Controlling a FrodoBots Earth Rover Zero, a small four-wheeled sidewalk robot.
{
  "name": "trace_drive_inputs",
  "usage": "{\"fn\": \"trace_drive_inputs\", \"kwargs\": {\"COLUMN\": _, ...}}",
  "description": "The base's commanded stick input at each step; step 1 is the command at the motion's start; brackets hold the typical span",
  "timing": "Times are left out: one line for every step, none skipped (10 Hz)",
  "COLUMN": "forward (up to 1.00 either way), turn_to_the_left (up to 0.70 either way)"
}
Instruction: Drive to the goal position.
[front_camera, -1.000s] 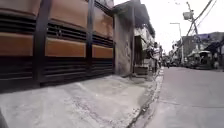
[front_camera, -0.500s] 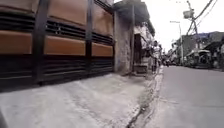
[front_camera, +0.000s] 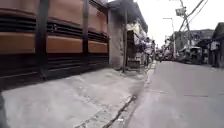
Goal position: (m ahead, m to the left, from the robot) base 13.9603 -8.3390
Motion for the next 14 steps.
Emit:
{"fn": "trace_drive_inputs", "kwargs": {"forward": 0.0, "turn_to_the_left": 0.0}}
{"fn": "trace_drive_inputs", "kwargs": {"forward": 0.0, "turn_to_the_left": 0.0}}
{"fn": "trace_drive_inputs", "kwargs": {"forward": 0.62, "turn_to_the_left": -0.17}}
{"fn": "trace_drive_inputs", "kwargs": {"forward": 1.0, "turn_to_the_left": -0.27}}
{"fn": "trace_drive_inputs", "kwargs": {"forward": 1.0, "turn_to_the_left": -0.27}}
{"fn": "trace_drive_inputs", "kwargs": {"forward": 1.0, "turn_to_the_left": -0.27}}
{"fn": "trace_drive_inputs", "kwargs": {"forward": 1.0, "turn_to_the_left": -0.27}}
{"fn": "trace_drive_inputs", "kwargs": {"forward": 1.0, "turn_to_the_left": -0.27}}
{"fn": "trace_drive_inputs", "kwargs": {"forward": 1.0, "turn_to_the_left": -0.27}}
{"fn": "trace_drive_inputs", "kwargs": {"forward": 1.0, "turn_to_the_left": -0.27}}
{"fn": "trace_drive_inputs", "kwargs": {"forward": 1.0, "turn_to_the_left": -0.27}}
{"fn": "trace_drive_inputs", "kwargs": {"forward": 1.0, "turn_to_the_left": -0.27}}
{"fn": "trace_drive_inputs", "kwargs": {"forward": 1.0, "turn_to_the_left": -0.27}}
{"fn": "trace_drive_inputs", "kwargs": {"forward": 1.0, "turn_to_the_left": -0.27}}
